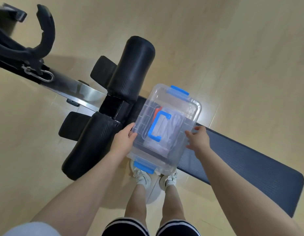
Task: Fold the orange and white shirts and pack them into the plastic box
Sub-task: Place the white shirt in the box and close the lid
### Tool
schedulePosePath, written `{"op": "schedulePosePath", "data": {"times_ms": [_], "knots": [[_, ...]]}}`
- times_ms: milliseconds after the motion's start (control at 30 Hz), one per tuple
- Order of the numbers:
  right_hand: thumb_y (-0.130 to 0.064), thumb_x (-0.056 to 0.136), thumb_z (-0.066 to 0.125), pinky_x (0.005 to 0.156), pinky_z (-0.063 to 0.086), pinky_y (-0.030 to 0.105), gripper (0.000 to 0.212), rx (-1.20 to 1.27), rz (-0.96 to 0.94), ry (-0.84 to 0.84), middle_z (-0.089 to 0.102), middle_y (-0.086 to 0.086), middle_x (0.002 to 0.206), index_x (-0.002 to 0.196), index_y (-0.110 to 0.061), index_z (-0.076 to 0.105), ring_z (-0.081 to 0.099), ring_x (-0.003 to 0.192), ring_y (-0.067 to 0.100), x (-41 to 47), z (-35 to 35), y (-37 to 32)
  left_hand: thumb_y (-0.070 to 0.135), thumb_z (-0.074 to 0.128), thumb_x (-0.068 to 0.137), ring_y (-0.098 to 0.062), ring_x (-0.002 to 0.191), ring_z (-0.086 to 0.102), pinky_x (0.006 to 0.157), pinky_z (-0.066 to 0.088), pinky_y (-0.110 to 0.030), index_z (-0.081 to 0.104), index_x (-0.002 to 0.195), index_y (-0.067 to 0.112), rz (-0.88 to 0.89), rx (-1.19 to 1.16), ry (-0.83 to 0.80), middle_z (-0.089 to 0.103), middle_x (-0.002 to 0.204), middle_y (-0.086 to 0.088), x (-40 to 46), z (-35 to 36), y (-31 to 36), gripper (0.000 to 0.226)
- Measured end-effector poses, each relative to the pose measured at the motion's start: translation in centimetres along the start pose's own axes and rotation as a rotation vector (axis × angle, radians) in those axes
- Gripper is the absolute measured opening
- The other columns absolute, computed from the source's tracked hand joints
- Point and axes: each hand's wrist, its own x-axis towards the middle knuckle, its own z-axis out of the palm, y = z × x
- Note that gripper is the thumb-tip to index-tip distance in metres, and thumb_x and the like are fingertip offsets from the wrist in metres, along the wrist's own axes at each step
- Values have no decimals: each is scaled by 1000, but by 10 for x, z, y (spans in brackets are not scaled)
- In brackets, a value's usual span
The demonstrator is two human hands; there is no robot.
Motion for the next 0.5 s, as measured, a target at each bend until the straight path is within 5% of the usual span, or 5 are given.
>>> {"op": "schedulePosePath", "data": {"times_ms": [200,333,400,500], "knots": [[-4,89,50,56,50,30,35,162,111,-201,56,9,104,123,-10,47,56,72,16,12,-3,-14,18,45,97,-24,124,50,99,42,-33,35,144,22,-24,-27,42,49,139,-10,1,4,5,48],[-7,88,56,56,46,27,36,61,137,-276,56,6,88,122,-9,46,55,70,16,17,-10,-22,18,43,97,-25,125,47,100,45,-40,25,147,24,-15,167,102,41,144,-8,3,12,5,53],[-10,80,66,62,46,29,53,-153,22,-184,57,11,101,128,-7,42,59,84,24,23,-13,-29,20,42,97,-26,138,29,109,35,-40,9,150,24,107,438,161,18,156,-5,6,21,11,62],[-25,80,70,93,44,39,84,-294,-232,-31,33,13,143,145,-12,18,43,126,31,33,-14,-45,34,45,96,-24,146,3,117,14,-39,6,150,27,319,510,157,-3,159,-2,15,32,31,67]]}}
